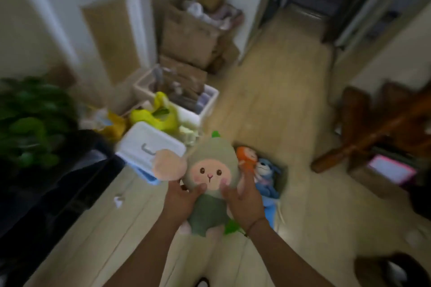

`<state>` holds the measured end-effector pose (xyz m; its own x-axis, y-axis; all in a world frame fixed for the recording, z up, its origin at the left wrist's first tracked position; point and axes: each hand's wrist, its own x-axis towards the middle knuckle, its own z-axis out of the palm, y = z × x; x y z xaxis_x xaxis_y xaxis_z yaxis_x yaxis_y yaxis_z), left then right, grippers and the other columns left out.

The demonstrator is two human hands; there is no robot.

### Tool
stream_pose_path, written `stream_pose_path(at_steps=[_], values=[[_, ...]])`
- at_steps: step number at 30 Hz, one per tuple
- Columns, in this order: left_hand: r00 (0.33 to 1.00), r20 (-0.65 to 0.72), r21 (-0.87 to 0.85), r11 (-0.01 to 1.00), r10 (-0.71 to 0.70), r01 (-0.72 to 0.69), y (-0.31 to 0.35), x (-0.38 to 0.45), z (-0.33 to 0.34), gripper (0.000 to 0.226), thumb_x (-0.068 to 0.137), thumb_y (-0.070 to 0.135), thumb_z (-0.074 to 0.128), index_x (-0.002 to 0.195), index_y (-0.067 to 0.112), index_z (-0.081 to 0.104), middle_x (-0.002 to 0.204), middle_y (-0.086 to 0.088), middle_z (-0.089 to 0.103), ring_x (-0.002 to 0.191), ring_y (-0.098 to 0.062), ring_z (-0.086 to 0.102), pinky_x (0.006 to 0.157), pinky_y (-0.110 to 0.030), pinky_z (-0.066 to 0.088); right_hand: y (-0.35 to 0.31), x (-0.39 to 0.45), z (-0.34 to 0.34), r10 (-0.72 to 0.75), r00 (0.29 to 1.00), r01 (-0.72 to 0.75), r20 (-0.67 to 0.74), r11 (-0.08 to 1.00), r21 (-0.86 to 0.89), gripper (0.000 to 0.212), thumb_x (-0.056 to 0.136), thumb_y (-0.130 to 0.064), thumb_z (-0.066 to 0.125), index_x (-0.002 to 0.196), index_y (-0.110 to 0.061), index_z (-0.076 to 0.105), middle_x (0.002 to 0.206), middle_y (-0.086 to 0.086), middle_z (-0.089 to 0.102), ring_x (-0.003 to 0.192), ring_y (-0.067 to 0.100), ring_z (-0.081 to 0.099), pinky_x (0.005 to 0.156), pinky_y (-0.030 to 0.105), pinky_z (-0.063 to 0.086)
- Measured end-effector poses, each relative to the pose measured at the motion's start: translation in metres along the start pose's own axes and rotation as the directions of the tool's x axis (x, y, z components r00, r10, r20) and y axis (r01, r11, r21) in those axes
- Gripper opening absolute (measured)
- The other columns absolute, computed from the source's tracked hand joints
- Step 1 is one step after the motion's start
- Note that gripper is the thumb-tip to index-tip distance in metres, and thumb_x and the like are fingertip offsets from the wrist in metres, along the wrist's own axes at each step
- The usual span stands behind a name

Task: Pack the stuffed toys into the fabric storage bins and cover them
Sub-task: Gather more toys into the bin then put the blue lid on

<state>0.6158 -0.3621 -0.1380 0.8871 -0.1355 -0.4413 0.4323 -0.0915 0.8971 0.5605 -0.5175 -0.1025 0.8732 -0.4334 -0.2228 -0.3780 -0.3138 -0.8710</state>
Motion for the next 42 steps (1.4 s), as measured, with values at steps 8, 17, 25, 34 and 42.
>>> stream_pose_path(at_steps=[8, 17, 25, 34, 42], values=[[0.935, 0.299, 0.387, 0.920, -0.193, 0.067, -0.014, 0.086, 0.143, 0.055, 0.060, 0.027, 0.075, 0.111, 0.010, 0.059, 0.104, -0.011, 0.067, 0.099, -0.027, 0.064, 0.086, -0.035, 0.052, 0.096, 0.062, -0.096, 0.384, 0.919, -0.369, -0.086, 0.918, 0.148, 0.107, 0.043, -0.077, 0.075, 0.129, -0.030, 0.033, 0.117, -0.004, 0.062, 0.098, 0.011, 0.064, 0.082, 0.034, 0.057], [0.759, 0.573, 0.588, 0.800, -0.310, -0.118, -0.011, 0.222, 0.251, 0.037, 0.086, 0.014, 0.058, 0.121, 0.025, 0.051, 0.119, -0.001, 0.062, 0.107, -0.014, 0.057, 0.090, -0.021, 0.048, 0.142, 0.197, -0.125, 0.571, 0.810, -0.520, -0.137, 0.806, 0.283, 0.079, 0.064, -0.018, 0.087, 0.117, -0.024, 0.029, 0.100, -0.016, 0.050, 0.086, -0.003, 0.053, 0.065, 0.015, 0.049], [0.741, 0.583, 0.566, 0.821, -0.332, -0.078, -0.008, 0.293, 0.335, 0.058, 0.083, 0.014, 0.067, 0.131, 0.035, 0.043, 0.129, 0.007, 0.055, 0.109, 0.000, 0.055, 0.084, -0.012, 0.047, 0.203, 0.267, -0.171, 0.653, 0.696, -0.551, -0.299, 0.752, 0.362, 0.078, 0.064, -0.018, 0.087, 0.120, -0.028, 0.034, 0.099, -0.010, 0.052, 0.097, 0.023, 0.054, 0.087, 0.038, 0.049], [0.634, 0.559, 0.762, 0.632, -0.534, -0.139, -0.092, 0.375, 0.411, 0.055, 0.079, 0.034, 0.060, 0.132, 0.026, 0.046, 0.140, -0.009, 0.047, 0.117, -0.023, 0.052, 0.101, -0.044, 0.046, 0.358, 0.347, -0.150, 0.605, 0.759, -0.623, -0.240, 0.782, -0.003, 0.069, 0.073, -0.011, 0.073, 0.135, -0.013, 0.043, 0.142, 0.011, 0.042, 0.128, 0.032, 0.043, 0.102, 0.042, 0.044], [0.594, 0.531, 0.847, 0.410, -0.605, -0.339, -0.201, 0.469, 0.455, 0.058, 0.084, 0.036, 0.053, 0.139, 0.023, 0.040, 0.131, -0.003, 0.054, 0.110, -0.028, 0.059, 0.090, -0.045, 0.054, 0.457, 0.412, -0.104, 0.546, 0.711, -0.648, -0.443, 0.753, -0.113, 0.044, 0.081, -0.043, 0.051, 0.115, -0.015, 0.057, 0.117, 0.013, 0.058, 0.113, 0.036, 0.054, 0.094, 0.042, 0.046]])
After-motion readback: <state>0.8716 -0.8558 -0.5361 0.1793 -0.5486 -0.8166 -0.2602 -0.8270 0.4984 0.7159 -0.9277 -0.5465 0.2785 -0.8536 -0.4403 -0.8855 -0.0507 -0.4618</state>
